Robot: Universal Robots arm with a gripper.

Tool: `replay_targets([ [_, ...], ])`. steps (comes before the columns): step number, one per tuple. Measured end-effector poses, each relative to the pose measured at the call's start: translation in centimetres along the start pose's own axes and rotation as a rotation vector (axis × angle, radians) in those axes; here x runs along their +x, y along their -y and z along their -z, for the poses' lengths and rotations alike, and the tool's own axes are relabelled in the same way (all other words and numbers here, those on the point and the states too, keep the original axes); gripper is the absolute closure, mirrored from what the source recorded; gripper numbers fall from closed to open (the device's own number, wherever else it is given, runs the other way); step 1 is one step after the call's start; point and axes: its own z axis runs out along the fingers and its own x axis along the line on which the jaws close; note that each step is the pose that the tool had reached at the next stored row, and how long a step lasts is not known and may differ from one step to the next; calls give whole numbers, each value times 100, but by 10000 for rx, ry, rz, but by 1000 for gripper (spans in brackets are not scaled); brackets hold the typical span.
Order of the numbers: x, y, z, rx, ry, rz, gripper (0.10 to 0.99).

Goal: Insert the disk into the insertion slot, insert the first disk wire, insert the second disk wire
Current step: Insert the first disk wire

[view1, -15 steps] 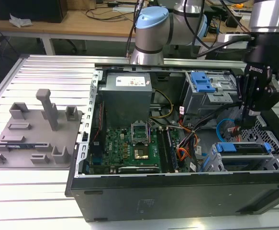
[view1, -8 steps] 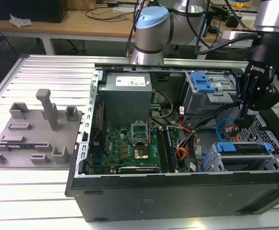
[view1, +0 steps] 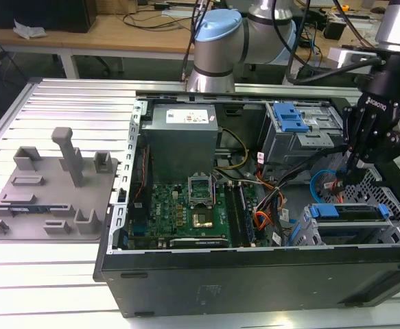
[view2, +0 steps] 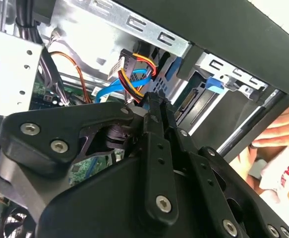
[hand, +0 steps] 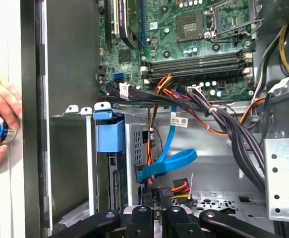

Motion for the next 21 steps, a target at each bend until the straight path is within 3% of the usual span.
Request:
replay_targets([
  [2,32,16,7,-126,154,45,922],
  [8,131,75,40,-266,504,107,922],
  [14,259,145,9,-370,637,144,922],
  [18,346,178,-16,-426,810,170,922],
  [21,424,188,-38,-450,1029,194,922],
])
